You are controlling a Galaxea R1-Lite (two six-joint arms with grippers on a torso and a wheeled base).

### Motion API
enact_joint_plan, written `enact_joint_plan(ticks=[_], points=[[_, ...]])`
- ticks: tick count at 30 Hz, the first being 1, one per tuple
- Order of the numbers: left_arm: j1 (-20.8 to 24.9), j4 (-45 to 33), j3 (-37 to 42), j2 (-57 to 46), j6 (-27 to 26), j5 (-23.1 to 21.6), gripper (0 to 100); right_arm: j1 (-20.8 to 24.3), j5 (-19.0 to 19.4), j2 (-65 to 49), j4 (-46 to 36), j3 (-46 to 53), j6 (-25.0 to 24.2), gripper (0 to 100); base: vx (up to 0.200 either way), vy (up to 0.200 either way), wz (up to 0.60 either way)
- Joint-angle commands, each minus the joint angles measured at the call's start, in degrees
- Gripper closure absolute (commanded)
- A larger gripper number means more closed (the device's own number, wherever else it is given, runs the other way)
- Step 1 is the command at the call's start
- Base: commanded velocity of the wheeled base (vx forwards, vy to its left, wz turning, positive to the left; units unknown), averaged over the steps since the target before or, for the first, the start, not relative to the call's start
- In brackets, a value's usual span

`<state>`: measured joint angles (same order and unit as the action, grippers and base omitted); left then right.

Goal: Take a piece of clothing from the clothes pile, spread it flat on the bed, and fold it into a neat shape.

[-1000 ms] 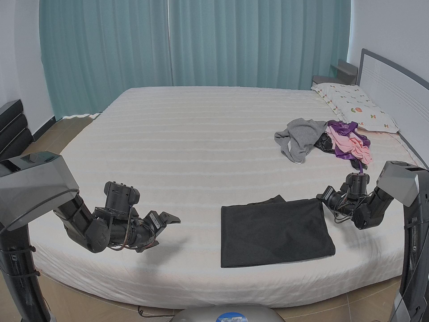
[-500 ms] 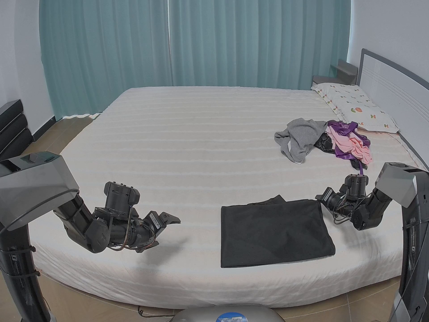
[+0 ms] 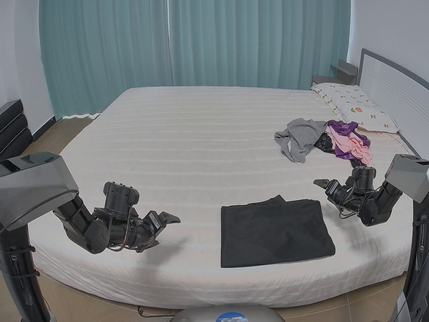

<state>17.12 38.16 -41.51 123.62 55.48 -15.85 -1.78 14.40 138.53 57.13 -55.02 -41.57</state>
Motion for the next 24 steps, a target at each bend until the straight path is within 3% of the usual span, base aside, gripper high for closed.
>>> enact_joint_plan(ticks=[1, 9, 13, 19, 24], points=[[0.29, 2.98, 1.61, -0.49, 0.51, 0.03, 0, 0.29, -0.60, -10.57, -0.35, 6.41, -0.18, 0, 0.000, 0.000, 0.00], [0.46, 3.86, 1.61, -0.58, 1.39, 0.03, 0, 2.92, -3.32, -22.17, 0.18, 22.76, -0.97, 0, 0.000, 0.000, 0.00], [0.29, 3.94, 2.22, -0.49, 1.39, 0.03, 0, 4.68, -5.34, -25.42, 0.09, 27.33, -4.48, 0, 0.000, 0.000, 0.00], [0.20, 3.94, 2.31, -0.58, 1.65, -0.06, 0, 6.44, -7.01, -24.10, 0.36, 29.62, -19.07, 0, 0.000, 0.000, 0.00], [0.46, 3.94, 1.78, -0.14, 1.30, -0.06, 0, 6.00, -6.22, -25.07, 0.44, 31.81, -19.25, 0, 0.000, 0.000, 0.00]])
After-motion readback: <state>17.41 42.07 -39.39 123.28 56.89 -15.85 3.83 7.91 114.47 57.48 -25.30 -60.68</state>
